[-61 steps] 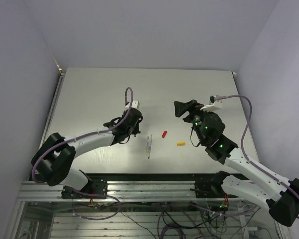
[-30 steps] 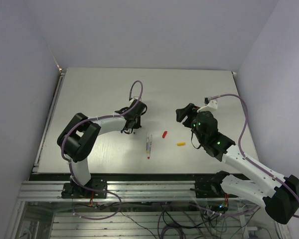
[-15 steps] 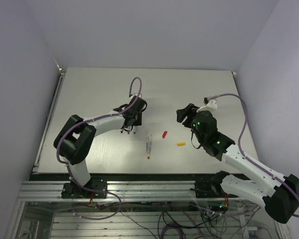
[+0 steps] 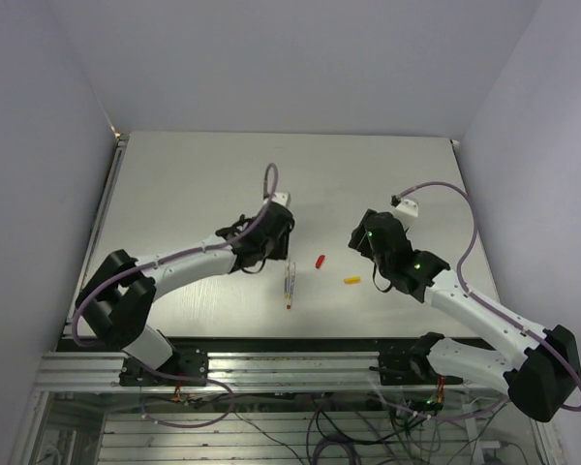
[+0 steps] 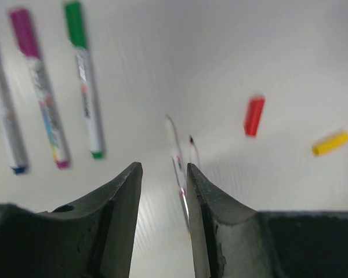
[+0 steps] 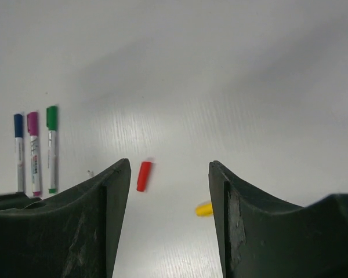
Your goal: Insert the pens into the pen caps
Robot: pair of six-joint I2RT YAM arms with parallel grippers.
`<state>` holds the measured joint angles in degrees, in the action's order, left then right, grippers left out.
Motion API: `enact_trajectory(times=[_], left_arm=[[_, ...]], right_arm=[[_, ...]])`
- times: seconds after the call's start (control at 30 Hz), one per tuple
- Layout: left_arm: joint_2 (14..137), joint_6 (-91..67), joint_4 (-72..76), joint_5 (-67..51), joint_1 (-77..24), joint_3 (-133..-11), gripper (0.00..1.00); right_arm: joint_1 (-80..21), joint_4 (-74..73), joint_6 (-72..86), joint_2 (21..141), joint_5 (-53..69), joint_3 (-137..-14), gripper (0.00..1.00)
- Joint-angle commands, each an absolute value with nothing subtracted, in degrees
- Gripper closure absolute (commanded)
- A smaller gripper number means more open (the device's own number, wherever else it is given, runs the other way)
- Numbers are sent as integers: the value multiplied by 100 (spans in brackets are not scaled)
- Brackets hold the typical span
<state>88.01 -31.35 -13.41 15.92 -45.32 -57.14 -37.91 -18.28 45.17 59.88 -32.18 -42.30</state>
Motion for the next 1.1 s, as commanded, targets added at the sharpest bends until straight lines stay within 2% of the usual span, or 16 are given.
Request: enact_trajectory(times=[0.0, 0.47, 1.07], left_arm=[[8886, -3409, -1606, 1708, -5113, -5506, 53], [9658, -3637, -1925, 2060, -5467, -5796, 56], [9897, -3672, -1832, 1926, -5507, -5725, 58]], right_arm=[[-3752, -2339, 4938, 5800, -3296, -3995, 45], [-3735, -2275, 5189, 5525, -3043, -3581, 47], [-3738, -2171, 5229, 5596, -2898, -3520, 49]])
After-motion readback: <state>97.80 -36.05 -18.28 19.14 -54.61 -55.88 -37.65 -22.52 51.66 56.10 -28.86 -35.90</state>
